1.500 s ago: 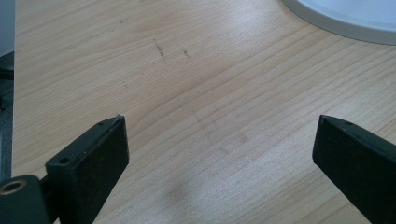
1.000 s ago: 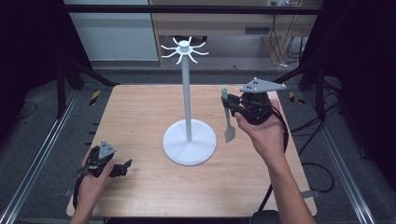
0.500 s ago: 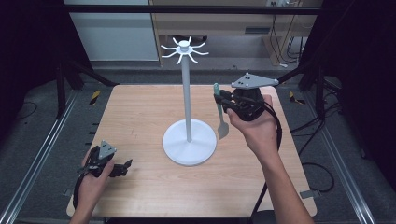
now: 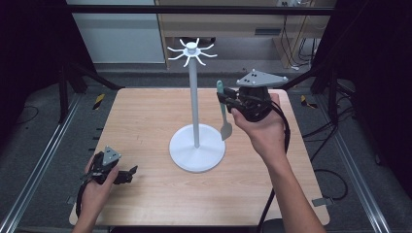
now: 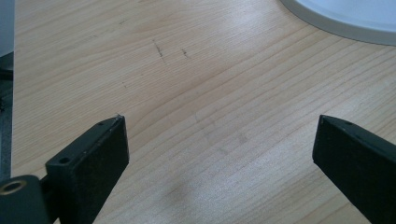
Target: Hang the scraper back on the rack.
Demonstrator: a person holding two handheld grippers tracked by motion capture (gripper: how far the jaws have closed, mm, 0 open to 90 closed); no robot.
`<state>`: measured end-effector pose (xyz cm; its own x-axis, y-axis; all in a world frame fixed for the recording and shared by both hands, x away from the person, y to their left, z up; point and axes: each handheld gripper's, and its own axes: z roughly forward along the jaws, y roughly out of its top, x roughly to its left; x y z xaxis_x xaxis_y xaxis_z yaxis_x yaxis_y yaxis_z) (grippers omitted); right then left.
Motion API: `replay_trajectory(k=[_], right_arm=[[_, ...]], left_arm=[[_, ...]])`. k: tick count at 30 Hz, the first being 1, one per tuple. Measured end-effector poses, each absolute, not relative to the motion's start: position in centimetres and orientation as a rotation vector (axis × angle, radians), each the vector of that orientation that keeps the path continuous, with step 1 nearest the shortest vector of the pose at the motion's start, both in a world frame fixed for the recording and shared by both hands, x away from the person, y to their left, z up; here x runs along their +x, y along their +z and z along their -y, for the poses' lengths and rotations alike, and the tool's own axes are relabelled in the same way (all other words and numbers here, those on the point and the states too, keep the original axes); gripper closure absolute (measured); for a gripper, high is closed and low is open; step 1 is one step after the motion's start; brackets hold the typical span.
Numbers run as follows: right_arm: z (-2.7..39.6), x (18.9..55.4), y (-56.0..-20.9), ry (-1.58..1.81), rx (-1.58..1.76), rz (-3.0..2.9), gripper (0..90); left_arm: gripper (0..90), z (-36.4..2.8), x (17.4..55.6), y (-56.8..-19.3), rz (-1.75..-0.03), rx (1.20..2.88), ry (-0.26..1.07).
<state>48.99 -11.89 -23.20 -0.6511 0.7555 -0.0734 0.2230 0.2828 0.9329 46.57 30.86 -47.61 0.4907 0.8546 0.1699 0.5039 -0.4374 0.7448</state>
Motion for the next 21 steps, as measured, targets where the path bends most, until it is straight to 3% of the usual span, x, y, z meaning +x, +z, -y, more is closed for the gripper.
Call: replay_trajectory(k=[21], right_arm=[[10.6, 48.4, -21.1, 1.389, 0.82, -2.024, 74.6]], left_arm=[[3.2, -30.8, 46.6, -47.6, -1.114, 2.108, 0.723]])
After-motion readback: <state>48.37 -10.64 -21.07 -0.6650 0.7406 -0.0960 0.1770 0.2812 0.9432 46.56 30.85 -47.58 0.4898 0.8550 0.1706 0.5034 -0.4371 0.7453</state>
